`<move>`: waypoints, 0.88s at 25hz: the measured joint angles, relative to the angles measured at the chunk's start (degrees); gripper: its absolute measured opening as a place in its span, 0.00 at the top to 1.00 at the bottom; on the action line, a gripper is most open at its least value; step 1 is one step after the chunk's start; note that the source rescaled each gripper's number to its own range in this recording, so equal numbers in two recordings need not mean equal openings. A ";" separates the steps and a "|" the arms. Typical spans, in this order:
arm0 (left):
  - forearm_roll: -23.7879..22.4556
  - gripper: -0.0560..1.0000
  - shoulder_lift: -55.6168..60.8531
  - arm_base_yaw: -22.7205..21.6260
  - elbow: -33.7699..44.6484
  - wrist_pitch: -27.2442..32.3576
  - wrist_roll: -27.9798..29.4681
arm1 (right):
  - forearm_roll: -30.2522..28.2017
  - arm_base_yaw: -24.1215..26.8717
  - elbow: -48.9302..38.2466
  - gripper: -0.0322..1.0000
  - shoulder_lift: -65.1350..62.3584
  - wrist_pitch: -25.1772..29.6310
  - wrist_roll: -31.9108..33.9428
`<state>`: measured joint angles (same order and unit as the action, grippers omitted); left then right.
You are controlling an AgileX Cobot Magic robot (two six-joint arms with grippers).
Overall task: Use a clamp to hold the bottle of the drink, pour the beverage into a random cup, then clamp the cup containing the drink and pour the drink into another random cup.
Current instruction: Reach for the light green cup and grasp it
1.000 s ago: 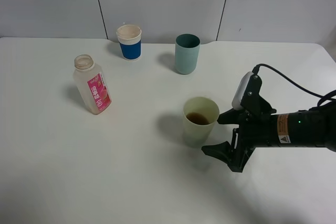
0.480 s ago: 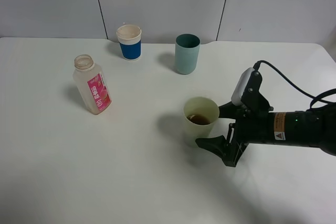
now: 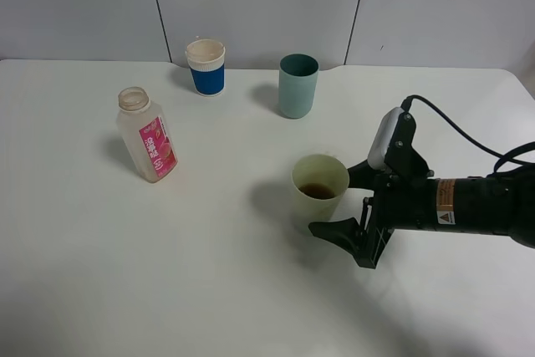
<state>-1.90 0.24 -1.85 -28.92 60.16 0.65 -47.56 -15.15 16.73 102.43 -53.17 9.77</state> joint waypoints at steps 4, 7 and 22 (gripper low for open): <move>0.00 0.00 0.00 0.00 0.00 0.00 0.00 | -0.02 0.00 0.00 0.54 0.00 0.00 0.00; 0.00 0.00 0.00 0.00 0.00 0.00 0.00 | -0.65 0.00 0.44 0.54 0.05 0.05 0.00; 0.00 0.00 0.00 0.00 0.00 0.00 0.00 | -3.52 0.00 2.67 0.59 6.88 -5.06 -0.12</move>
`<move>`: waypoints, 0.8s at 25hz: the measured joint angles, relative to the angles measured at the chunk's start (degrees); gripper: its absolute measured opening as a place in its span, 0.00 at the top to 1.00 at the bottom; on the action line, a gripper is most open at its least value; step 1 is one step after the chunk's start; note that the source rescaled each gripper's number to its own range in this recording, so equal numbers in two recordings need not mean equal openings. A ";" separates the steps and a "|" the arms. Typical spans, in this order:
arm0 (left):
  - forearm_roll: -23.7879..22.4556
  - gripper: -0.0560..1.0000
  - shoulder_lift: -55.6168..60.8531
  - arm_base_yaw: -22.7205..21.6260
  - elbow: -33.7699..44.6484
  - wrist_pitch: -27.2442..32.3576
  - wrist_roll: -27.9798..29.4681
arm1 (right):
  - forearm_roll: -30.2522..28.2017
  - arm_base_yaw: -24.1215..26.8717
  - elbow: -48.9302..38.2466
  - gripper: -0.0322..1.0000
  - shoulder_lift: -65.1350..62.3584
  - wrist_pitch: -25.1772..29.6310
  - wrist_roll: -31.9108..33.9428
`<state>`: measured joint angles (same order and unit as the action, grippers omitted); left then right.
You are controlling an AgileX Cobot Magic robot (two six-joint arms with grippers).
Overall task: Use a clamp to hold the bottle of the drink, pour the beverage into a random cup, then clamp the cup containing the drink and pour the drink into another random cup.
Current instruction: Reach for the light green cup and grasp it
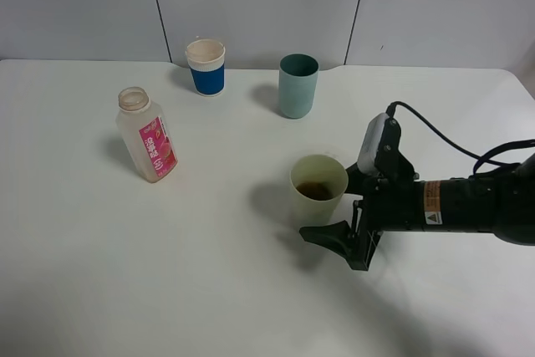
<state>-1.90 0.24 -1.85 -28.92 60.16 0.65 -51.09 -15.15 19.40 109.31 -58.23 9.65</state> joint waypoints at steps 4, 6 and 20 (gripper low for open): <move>0.00 0.00 0.00 0.00 0.00 0.00 0.00 | 0.12 0.00 0.00 0.62 1.21 -1.99 -0.24; 0.00 0.00 0.00 0.00 0.00 0.00 0.00 | 1.01 0.00 0.00 0.67 1.21 -2.45 -0.49; 0.00 0.00 0.00 0.00 0.00 0.00 0.00 | 1.66 0.00 0.00 0.97 1.21 -3.35 -1.48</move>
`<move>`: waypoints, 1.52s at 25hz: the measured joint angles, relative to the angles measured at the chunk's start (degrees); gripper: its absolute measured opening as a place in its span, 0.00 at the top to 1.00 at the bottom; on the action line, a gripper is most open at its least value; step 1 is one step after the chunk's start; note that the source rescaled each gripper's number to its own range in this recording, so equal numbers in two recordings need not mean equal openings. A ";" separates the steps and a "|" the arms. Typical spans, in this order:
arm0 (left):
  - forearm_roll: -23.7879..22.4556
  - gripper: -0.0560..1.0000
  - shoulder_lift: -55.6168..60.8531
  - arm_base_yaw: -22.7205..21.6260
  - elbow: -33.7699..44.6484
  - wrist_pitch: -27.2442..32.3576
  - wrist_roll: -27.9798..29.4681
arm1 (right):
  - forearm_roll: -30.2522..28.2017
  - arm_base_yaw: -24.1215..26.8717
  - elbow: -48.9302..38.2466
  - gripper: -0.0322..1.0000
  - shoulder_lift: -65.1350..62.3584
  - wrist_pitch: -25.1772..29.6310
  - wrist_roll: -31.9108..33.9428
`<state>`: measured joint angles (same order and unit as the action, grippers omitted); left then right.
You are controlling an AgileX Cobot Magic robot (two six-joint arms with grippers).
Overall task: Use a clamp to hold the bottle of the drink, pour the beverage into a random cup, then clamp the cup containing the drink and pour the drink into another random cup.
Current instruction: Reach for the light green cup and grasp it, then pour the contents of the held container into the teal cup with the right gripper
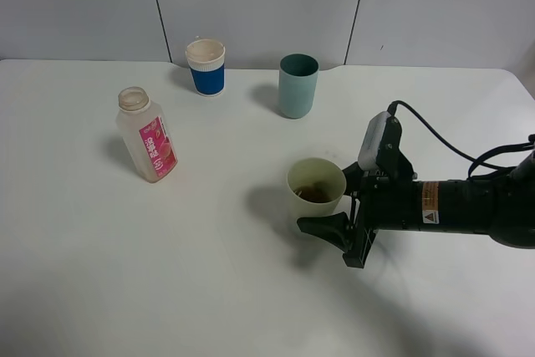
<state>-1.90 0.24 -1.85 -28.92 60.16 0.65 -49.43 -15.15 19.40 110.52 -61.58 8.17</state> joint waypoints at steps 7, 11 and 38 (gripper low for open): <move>0.00 0.00 0.00 0.00 0.00 0.00 0.00 | 2.28 0.00 0.00 0.97 0.10 -0.11 0.25; 0.00 0.00 0.00 0.00 0.00 0.00 0.00 | 3.24 0.00 0.00 0.97 -1.34 0.69 2.73; 0.00 0.00 0.00 0.00 0.00 0.00 0.00 | 38.17 0.00 -0.21 0.97 -22.79 22.40 10.16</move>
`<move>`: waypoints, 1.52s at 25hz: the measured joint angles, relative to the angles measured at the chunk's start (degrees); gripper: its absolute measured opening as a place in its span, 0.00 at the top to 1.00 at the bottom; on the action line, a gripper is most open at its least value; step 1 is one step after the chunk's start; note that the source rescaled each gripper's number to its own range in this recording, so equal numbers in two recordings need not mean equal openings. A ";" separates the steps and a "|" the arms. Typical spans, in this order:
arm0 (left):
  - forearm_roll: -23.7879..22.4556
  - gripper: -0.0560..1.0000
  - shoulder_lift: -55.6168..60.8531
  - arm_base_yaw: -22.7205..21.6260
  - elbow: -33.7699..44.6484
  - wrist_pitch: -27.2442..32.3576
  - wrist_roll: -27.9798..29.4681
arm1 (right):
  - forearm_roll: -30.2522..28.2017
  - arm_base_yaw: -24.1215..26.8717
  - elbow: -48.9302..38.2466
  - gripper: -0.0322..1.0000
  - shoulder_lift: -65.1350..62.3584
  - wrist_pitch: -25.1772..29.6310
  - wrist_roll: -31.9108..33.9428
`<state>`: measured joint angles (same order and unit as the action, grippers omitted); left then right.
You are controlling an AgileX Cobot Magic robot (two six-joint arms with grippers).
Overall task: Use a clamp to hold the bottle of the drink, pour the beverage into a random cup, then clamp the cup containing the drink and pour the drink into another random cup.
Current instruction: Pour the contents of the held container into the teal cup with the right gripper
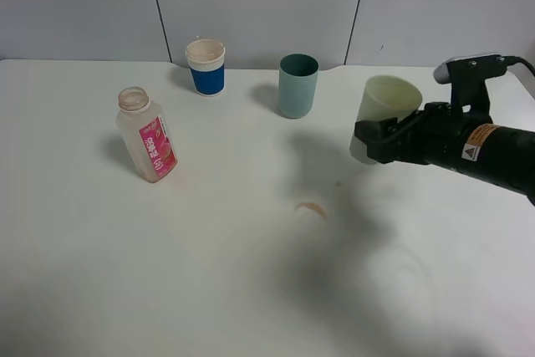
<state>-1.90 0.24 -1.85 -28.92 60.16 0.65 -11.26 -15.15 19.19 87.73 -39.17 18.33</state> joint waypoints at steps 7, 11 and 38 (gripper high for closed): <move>0.00 0.00 0.00 0.00 0.00 0.00 0.00 | 4.65 0.64 0.19 0.97 -0.06 1.35 -3.97; 0.00 0.00 0.00 0.00 0.00 0.00 0.00 | -7.80 4.71 3.54 0.97 -0.06 7.02 7.60; 0.00 0.00 0.00 0.00 0.25 0.00 0.00 | -58.99 9.40 34.52 0.97 9.69 30.29 47.15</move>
<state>-1.90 0.24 -1.85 -28.67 60.16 0.65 -70.25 -5.75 53.71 97.42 -8.88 65.48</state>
